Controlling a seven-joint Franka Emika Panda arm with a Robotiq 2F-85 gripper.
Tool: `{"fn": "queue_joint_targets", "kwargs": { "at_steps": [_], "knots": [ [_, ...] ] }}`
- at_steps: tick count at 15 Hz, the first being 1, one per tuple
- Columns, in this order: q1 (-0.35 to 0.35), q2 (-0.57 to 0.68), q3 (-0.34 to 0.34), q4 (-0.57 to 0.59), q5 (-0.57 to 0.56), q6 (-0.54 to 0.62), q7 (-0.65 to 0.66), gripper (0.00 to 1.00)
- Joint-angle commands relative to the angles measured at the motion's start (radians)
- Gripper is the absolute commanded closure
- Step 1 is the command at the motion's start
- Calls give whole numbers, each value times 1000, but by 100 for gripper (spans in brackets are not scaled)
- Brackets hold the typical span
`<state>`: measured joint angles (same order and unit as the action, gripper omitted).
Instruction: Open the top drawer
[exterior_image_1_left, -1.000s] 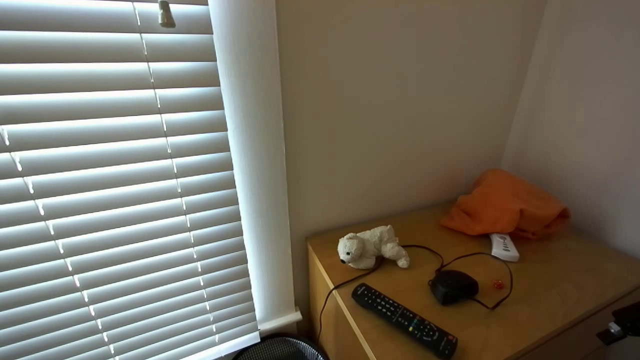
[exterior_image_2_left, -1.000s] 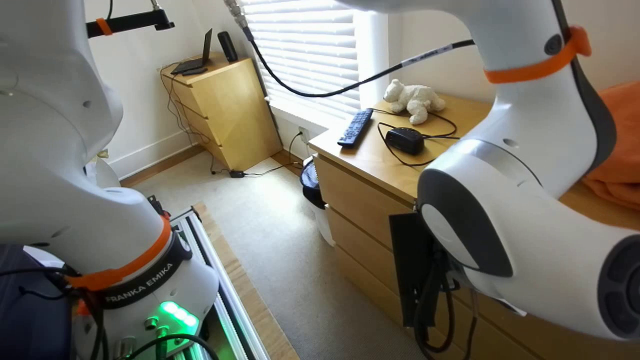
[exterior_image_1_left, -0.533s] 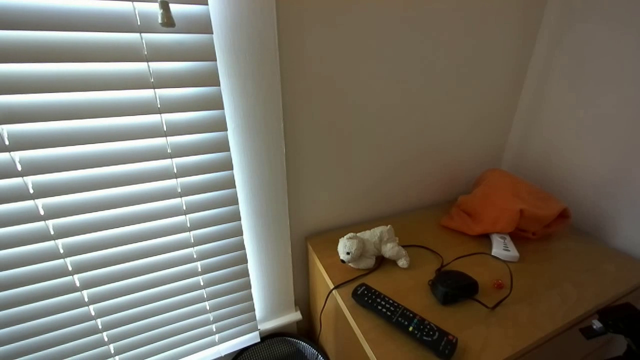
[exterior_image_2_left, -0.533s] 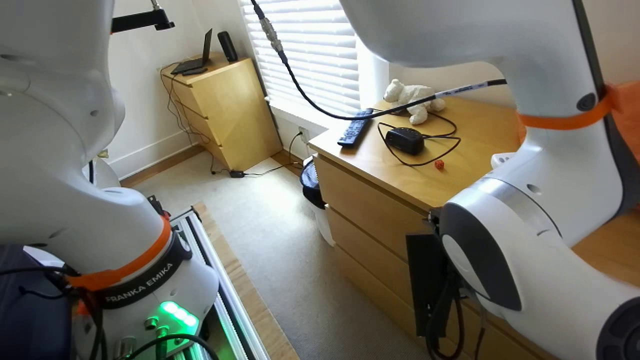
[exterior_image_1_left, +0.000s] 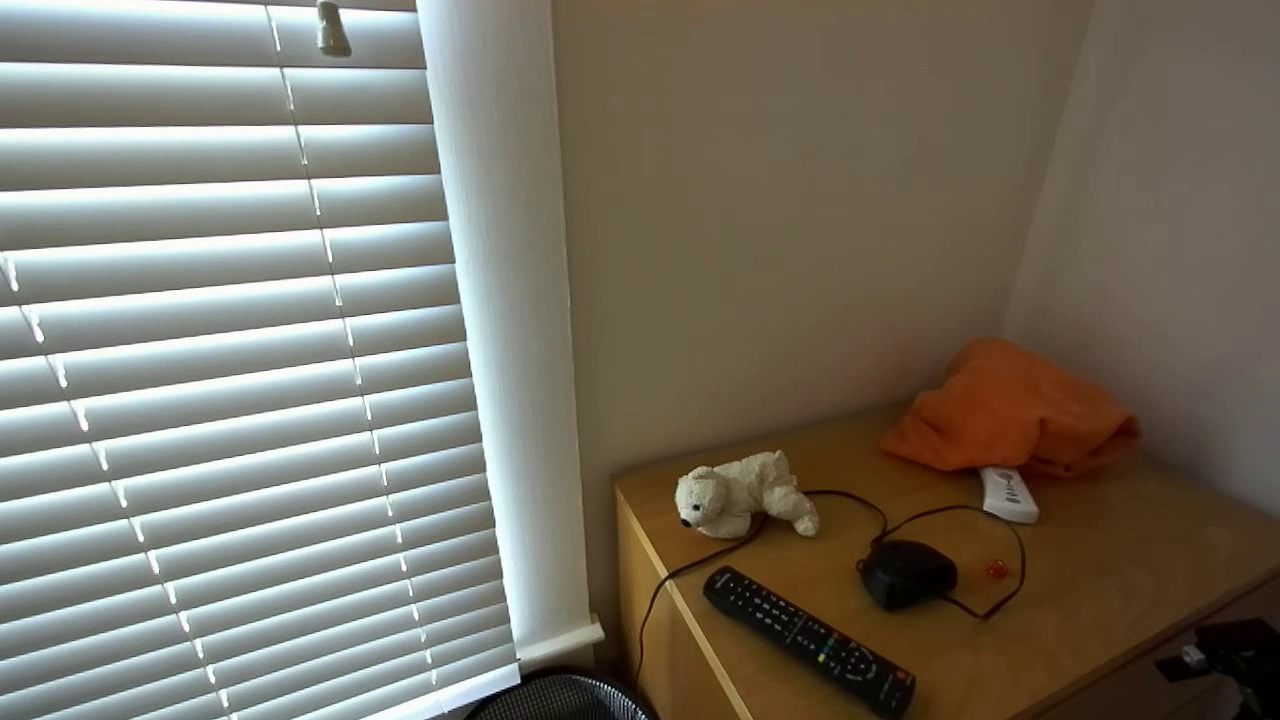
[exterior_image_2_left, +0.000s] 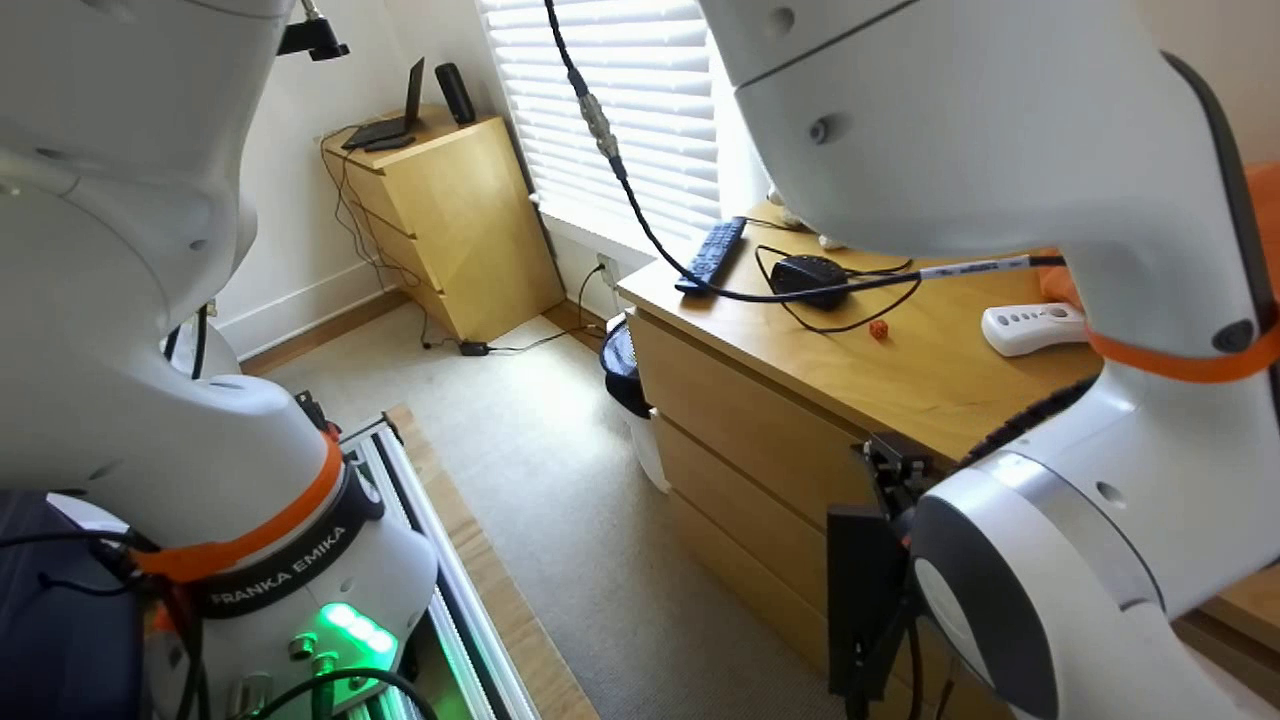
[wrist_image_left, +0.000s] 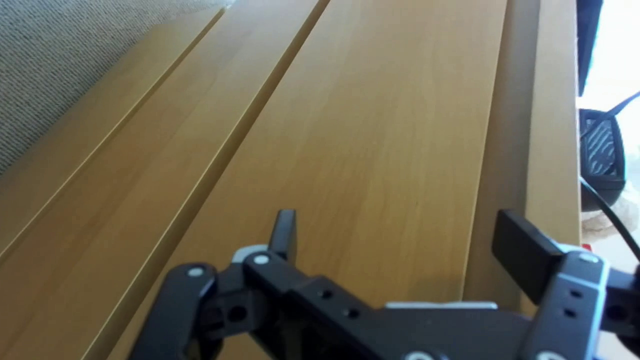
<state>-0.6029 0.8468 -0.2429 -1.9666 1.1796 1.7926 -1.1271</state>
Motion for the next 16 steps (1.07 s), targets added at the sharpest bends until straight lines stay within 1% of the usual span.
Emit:
{"fn": "queue_joint_targets", "kwargs": {
  "at_steps": [1, 7, 10, 16],
  "knots": [
    [7, 14, -14, 12, 6, -17, -1, 0],
    [19, 12, -15, 12, 6, -17, -1, 0],
    [14, 26, -11, 20, 23, -10, -13, 0],
    [-14, 67, 3, 55, 64, -42, -16, 0]
  ]
}}
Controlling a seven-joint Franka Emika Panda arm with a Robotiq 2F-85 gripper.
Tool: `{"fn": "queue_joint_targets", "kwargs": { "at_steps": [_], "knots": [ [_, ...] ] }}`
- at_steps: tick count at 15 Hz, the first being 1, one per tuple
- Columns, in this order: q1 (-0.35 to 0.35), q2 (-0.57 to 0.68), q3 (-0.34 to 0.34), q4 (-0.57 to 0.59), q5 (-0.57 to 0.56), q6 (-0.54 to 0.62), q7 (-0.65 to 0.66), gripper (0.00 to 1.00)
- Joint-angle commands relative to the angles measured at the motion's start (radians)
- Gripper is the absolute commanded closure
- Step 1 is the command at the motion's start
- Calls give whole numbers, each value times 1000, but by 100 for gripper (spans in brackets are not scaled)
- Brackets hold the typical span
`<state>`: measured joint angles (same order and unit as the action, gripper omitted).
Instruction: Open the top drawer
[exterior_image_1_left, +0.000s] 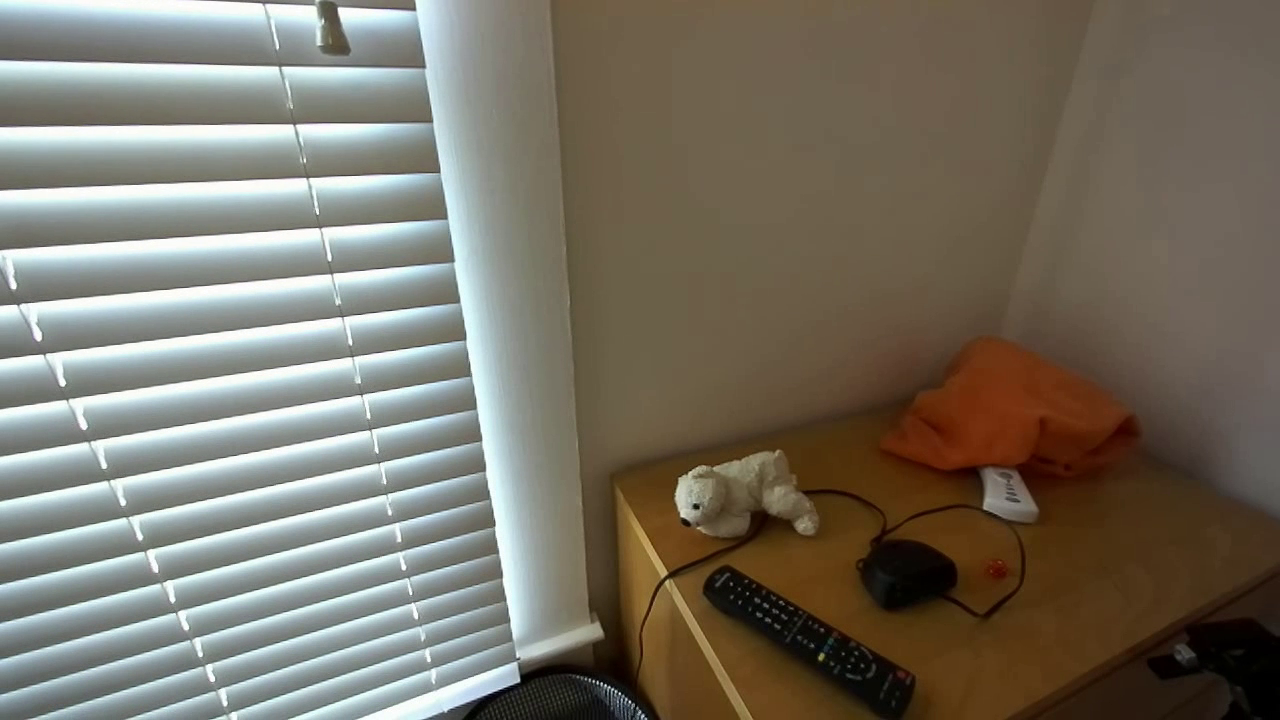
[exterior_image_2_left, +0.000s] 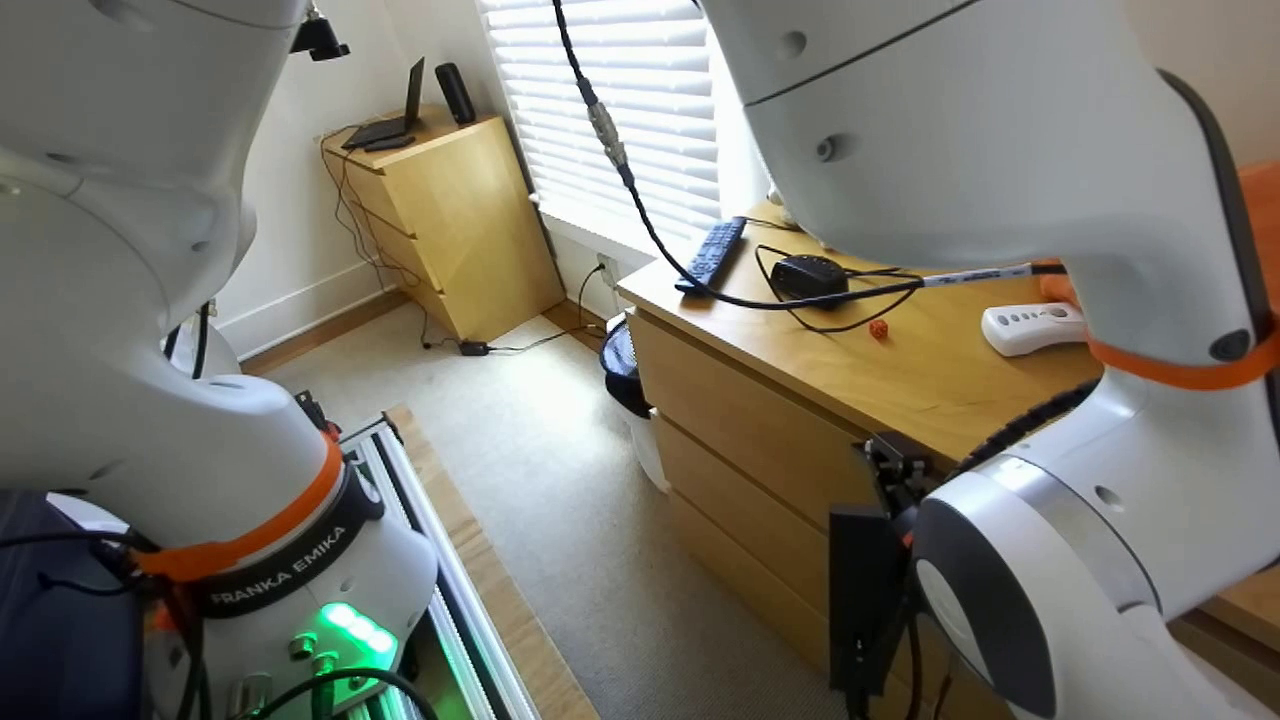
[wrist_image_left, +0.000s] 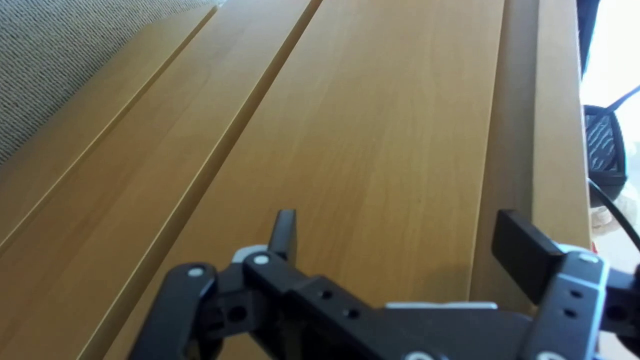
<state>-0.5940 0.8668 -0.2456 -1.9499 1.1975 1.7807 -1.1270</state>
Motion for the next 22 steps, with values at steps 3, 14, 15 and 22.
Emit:
{"fn": "queue_joint_targets", "kwargs": {
  "at_steps": [3, 14, 15, 22],
  "knots": [
    [-33, 68, 9, 56, 90, -51, -7, 0],
    [-29, 112, -4, 66, 224, -68, 25, 0],
    [-30, 111, -5, 63, 232, -73, 23, 0],
    [-15, 102, -20, 26, 328, -62, 59, 0]
  ]
}}
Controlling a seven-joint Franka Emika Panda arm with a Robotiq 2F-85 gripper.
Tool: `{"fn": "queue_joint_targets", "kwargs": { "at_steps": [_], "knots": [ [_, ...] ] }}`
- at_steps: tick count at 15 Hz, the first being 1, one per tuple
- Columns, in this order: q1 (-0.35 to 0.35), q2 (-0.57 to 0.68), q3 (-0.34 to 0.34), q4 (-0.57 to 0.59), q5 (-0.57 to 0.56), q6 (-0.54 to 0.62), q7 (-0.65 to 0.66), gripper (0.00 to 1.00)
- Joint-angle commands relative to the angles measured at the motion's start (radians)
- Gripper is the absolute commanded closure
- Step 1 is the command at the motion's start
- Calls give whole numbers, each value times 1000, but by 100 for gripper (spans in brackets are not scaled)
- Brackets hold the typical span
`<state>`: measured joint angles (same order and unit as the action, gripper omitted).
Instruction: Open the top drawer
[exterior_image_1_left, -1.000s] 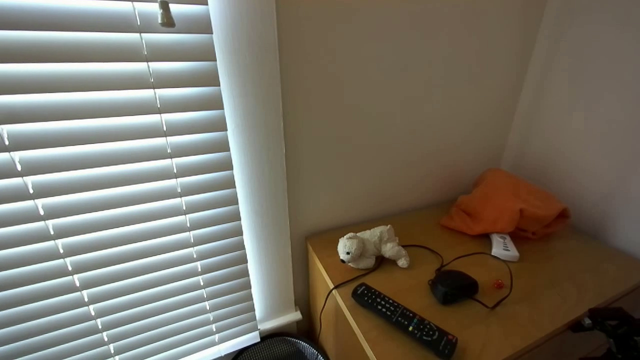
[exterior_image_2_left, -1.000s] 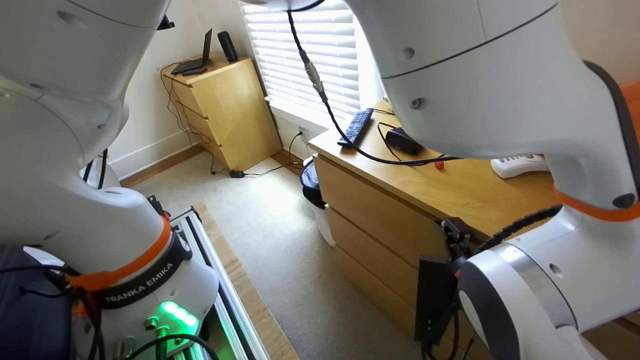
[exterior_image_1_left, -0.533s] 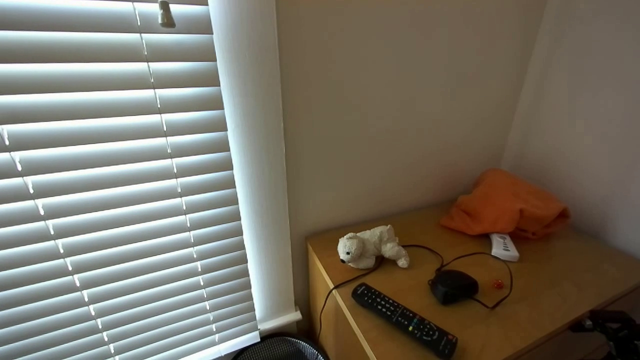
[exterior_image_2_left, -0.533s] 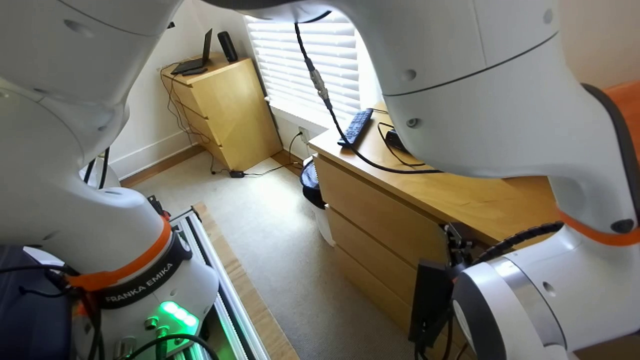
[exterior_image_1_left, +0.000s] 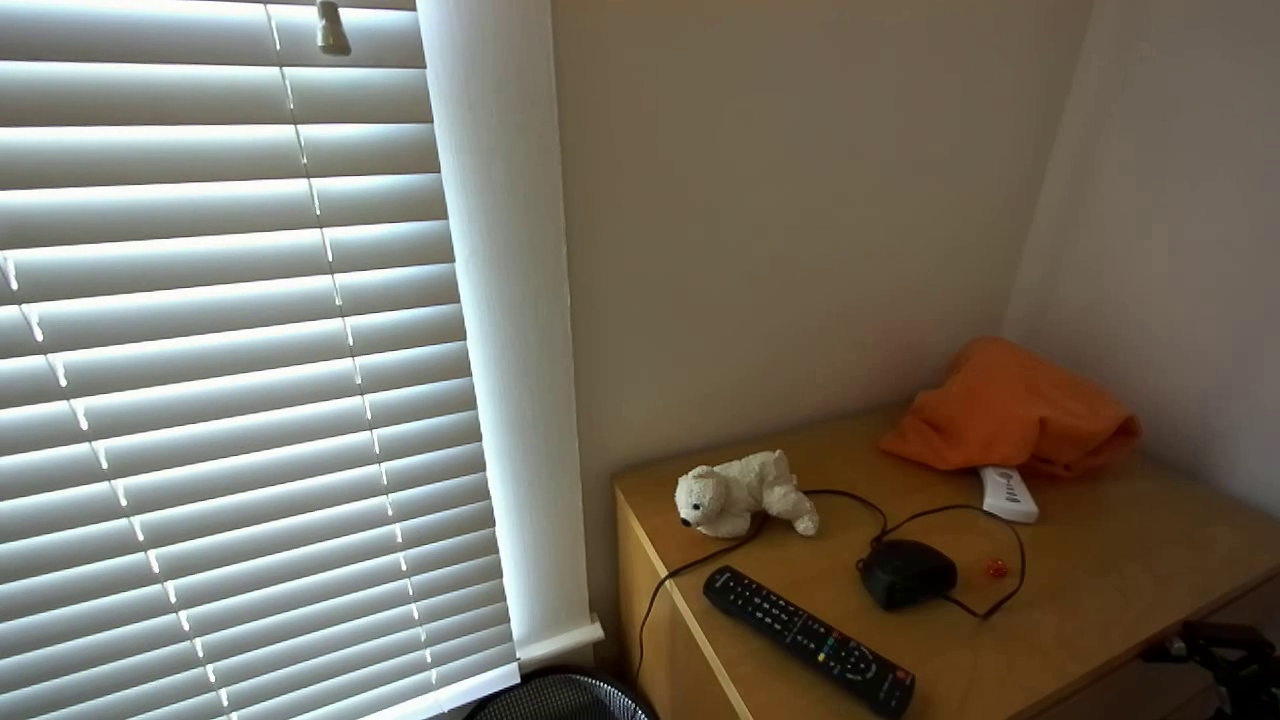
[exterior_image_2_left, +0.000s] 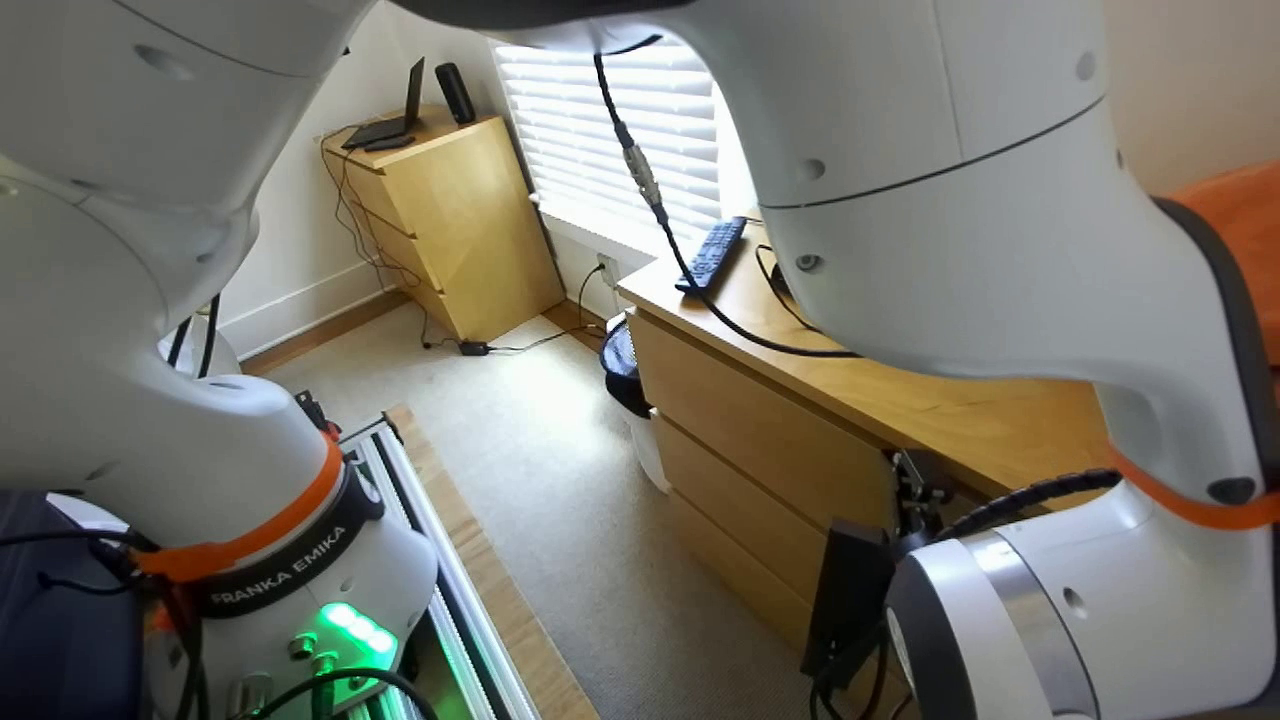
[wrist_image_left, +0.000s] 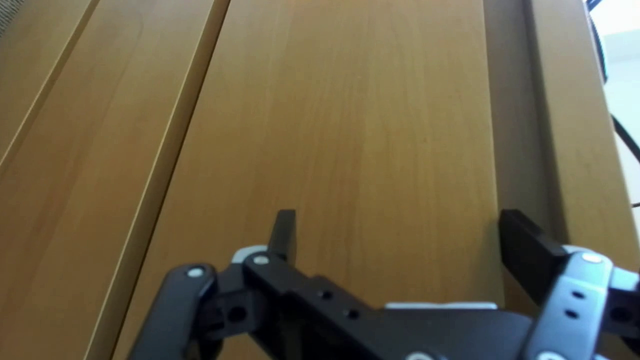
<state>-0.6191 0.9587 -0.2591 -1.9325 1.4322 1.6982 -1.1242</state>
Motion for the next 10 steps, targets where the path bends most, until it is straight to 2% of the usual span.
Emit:
{"fn": "queue_joint_targets", "kwargs": {
  "at_steps": [1, 7, 10],
  "knots": [
    [13, 6, -9, 0, 111, 21, 65, 0],
    [67, -35, -35, -71, 227, 74, 80, 0],
    [149, -67, -87, -119, 207, 145, 95, 0]
  ]
}}
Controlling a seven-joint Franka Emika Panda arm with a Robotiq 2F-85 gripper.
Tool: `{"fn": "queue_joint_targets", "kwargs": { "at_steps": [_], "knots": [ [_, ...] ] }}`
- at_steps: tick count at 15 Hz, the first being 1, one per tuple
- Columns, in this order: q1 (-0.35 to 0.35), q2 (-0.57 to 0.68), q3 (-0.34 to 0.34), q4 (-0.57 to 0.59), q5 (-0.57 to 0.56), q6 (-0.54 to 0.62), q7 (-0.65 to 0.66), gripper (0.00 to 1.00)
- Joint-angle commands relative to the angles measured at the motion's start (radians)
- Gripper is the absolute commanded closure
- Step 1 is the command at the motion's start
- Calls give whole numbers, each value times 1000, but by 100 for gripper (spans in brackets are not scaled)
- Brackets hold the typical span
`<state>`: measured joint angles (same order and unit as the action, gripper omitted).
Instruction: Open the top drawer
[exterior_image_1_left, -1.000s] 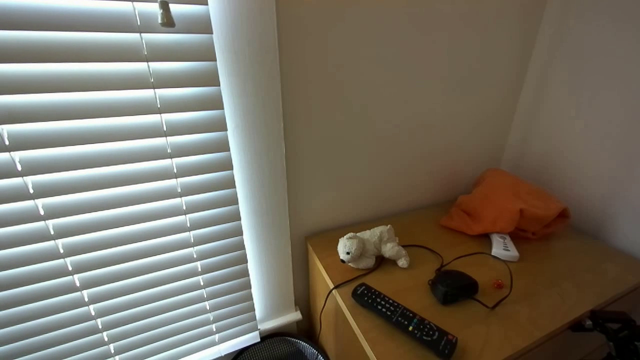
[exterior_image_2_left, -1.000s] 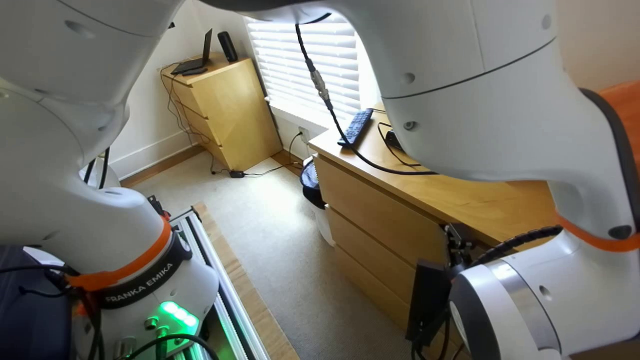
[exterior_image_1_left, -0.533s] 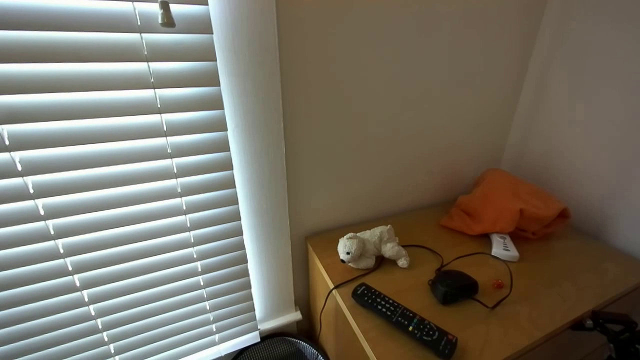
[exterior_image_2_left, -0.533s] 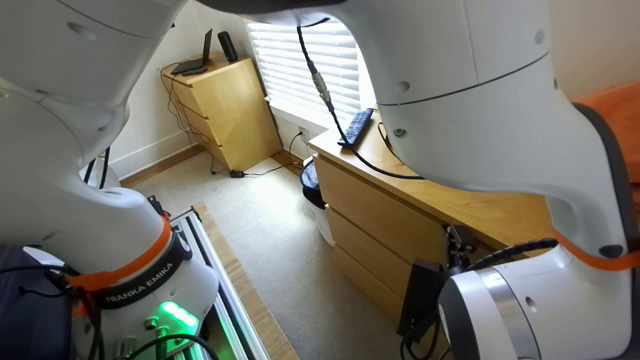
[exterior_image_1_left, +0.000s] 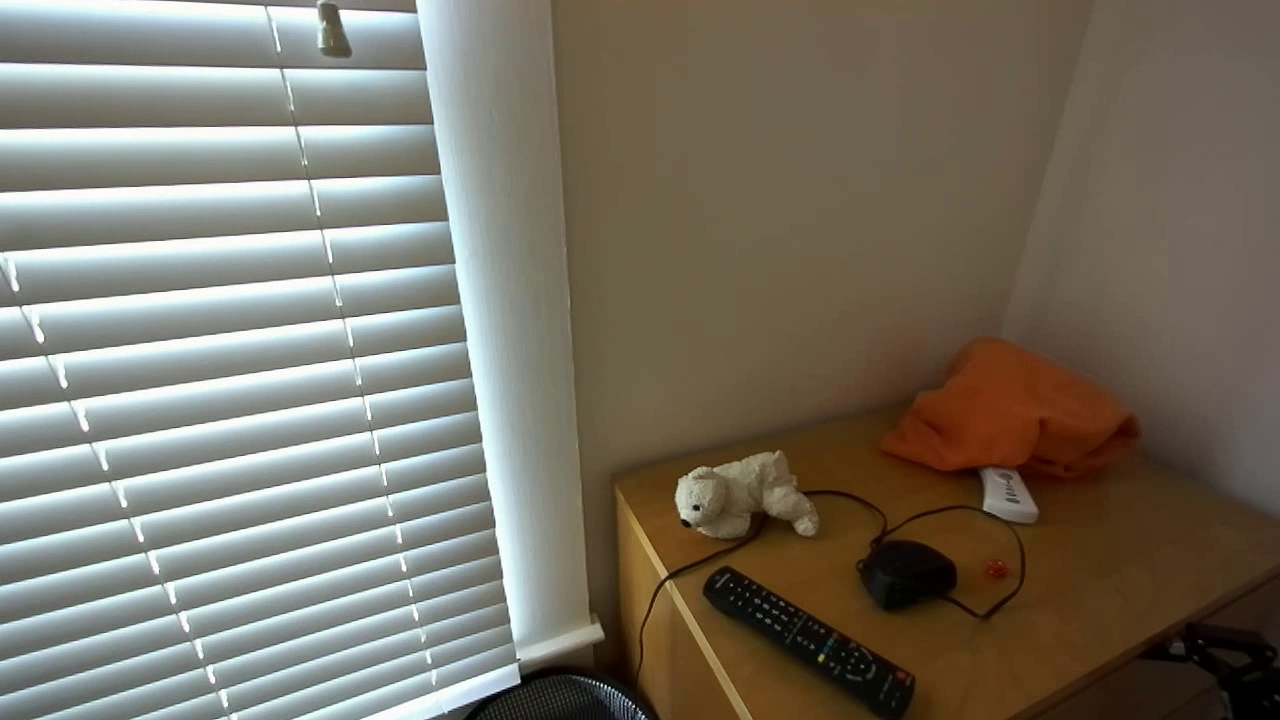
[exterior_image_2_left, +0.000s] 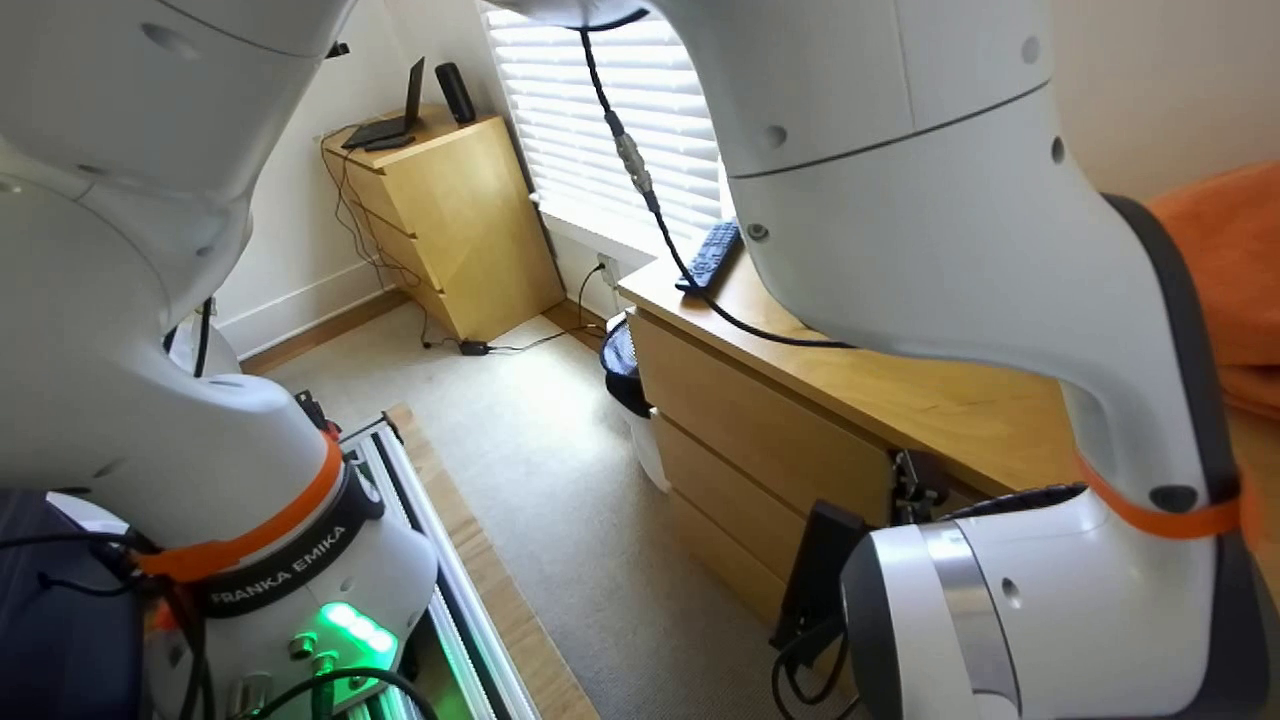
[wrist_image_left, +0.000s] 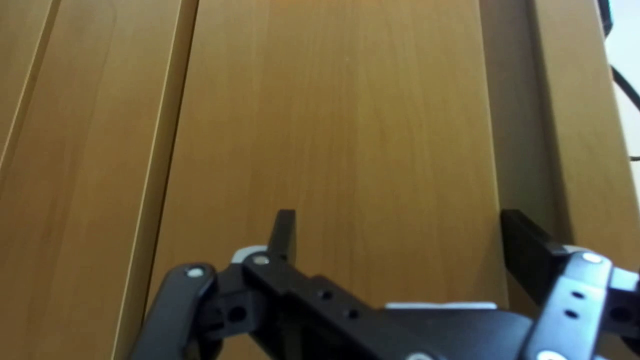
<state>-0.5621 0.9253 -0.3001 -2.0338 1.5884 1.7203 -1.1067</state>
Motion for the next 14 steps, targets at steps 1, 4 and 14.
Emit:
{"fn": "queue_joint_targets", "kwargs": {
  "at_steps": [1, 4, 14],
  "knots": [
    [112, -45, -64, -30, 29, 134, 88, 0],
    [163, -83, -110, -64, -40, 181, 134, 0],
    [160, -144, -140, -103, -445, 208, 397, 0]
  ]
}}
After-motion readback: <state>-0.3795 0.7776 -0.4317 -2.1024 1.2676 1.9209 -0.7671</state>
